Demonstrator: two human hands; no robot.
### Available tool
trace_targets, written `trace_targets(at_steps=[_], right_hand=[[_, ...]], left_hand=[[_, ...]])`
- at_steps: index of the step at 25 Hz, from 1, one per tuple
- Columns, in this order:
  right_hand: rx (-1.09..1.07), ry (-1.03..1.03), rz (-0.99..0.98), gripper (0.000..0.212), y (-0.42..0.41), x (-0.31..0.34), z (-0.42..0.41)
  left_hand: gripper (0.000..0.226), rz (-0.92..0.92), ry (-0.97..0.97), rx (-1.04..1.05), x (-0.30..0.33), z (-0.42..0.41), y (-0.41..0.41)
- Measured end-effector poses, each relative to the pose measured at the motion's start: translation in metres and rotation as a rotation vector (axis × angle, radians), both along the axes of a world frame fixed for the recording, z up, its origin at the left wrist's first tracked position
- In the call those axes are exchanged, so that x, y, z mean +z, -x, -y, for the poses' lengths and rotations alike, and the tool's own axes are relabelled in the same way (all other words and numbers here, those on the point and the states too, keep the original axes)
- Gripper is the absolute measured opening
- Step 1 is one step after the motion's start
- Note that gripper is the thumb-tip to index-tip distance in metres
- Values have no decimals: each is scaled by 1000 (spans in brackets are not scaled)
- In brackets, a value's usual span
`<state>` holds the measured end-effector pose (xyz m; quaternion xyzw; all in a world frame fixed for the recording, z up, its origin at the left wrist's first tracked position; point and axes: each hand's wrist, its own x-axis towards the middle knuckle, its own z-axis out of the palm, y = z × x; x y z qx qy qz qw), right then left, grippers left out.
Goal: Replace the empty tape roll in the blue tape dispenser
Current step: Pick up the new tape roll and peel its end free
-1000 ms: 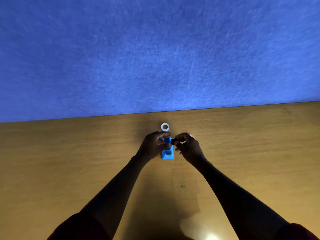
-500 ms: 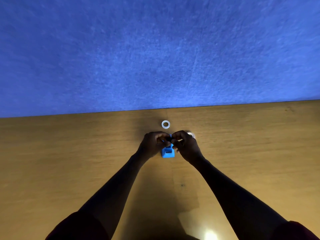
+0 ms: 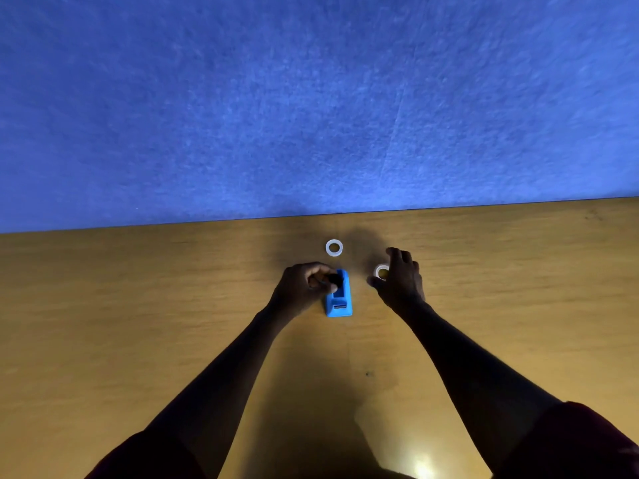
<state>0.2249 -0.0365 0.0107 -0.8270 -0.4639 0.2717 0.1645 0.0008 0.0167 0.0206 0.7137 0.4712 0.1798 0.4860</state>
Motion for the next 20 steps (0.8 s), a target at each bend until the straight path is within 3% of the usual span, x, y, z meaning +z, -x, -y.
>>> trace_targets(at_steps=[7, 15, 20], right_hand=[[77, 126, 58, 94, -14, -8, -7], [166, 108, 228, 65, -11, -19, -5], [133, 60, 147, 57, -15, -14, -2]], left_hand=[[30, -2, 23, -6, -7, -2, 1], [30, -5, 21, -6, -9, -4, 3], [29, -15, -7, -25, -5, -3, 7]])
